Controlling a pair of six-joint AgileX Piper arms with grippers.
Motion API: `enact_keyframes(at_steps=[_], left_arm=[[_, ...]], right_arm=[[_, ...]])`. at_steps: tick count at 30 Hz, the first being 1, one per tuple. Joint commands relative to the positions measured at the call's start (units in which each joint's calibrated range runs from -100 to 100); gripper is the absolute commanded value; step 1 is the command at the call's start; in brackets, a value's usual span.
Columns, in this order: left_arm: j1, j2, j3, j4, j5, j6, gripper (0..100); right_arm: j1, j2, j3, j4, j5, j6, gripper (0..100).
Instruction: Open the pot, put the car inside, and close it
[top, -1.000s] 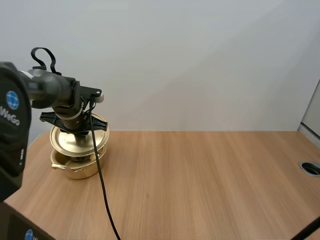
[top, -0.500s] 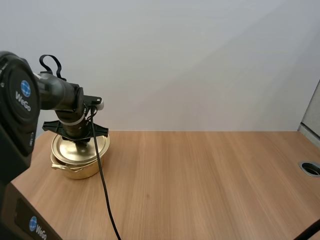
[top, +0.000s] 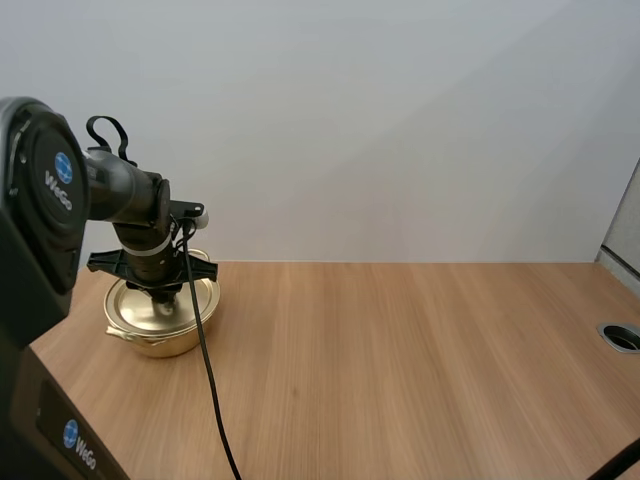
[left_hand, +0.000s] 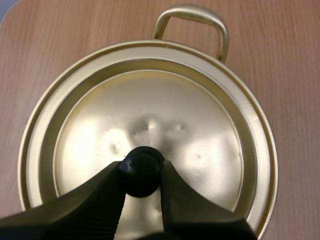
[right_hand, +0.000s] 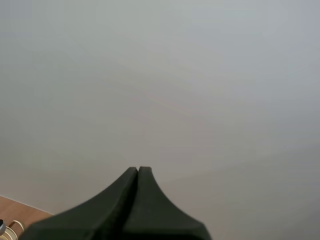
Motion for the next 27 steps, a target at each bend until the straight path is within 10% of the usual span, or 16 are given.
enact_keyframes(at_steps=[1,7,17,27], left_arm=[[-0.02,0.1,0.0,-0.1,0.1,0.0,0],[-0.02,0.1,0.0,-0.1,0.1,-1.5,14],[-0.02,0.1,-2.8,6.7,-0.3,-1.5,100],[-0.02,-0.3,-11.4,8.1,8.4,-1.5,100]], right_arm=[[0.0,0.1,0.0,0.1,0.0,0.0,0],[0.0,0.1,0.0,0.0,0.0,0.0,0],[0.0,0.1,0.0,1.8,0.0,0.0,0],[0.0,0.1,0.0,1.8,0.0,0.0,0]])
